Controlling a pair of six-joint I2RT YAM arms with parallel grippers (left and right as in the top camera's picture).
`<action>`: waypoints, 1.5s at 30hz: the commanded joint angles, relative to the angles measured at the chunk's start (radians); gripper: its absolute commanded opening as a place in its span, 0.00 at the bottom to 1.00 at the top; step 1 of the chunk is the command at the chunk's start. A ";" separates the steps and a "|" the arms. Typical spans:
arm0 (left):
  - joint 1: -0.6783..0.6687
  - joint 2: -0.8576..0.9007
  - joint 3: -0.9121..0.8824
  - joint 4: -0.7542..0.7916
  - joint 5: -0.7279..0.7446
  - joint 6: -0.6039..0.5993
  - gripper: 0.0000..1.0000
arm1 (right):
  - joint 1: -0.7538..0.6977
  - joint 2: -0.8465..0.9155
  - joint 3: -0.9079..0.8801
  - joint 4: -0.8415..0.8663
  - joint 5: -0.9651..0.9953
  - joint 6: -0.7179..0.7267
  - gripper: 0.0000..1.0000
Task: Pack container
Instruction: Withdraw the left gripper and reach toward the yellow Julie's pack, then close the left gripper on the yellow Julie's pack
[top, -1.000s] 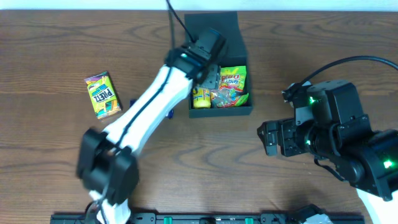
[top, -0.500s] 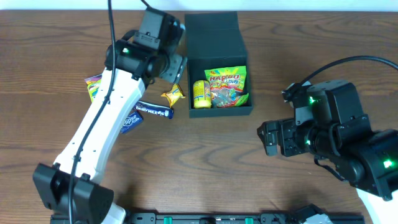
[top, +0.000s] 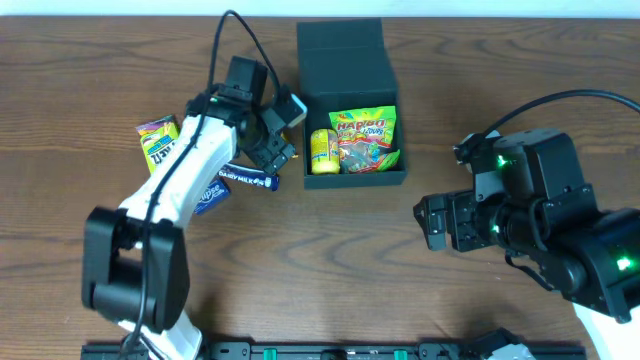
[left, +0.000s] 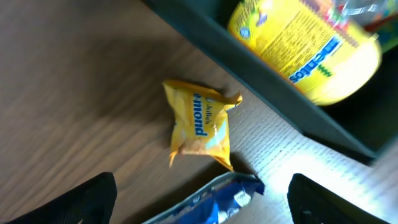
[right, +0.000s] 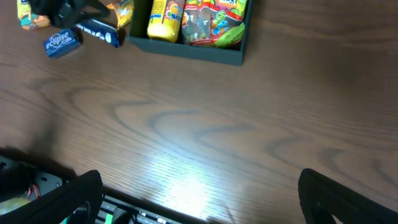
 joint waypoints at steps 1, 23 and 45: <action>0.004 0.058 -0.004 0.026 0.025 0.021 0.92 | -0.010 0.000 0.010 -0.001 -0.003 -0.010 0.99; 0.063 0.158 -0.004 0.130 0.082 -0.076 0.93 | -0.010 0.000 0.010 -0.001 -0.003 -0.010 0.99; 0.062 0.214 -0.005 0.216 -0.009 -0.130 0.97 | -0.010 -0.001 0.010 -0.001 -0.003 -0.010 0.99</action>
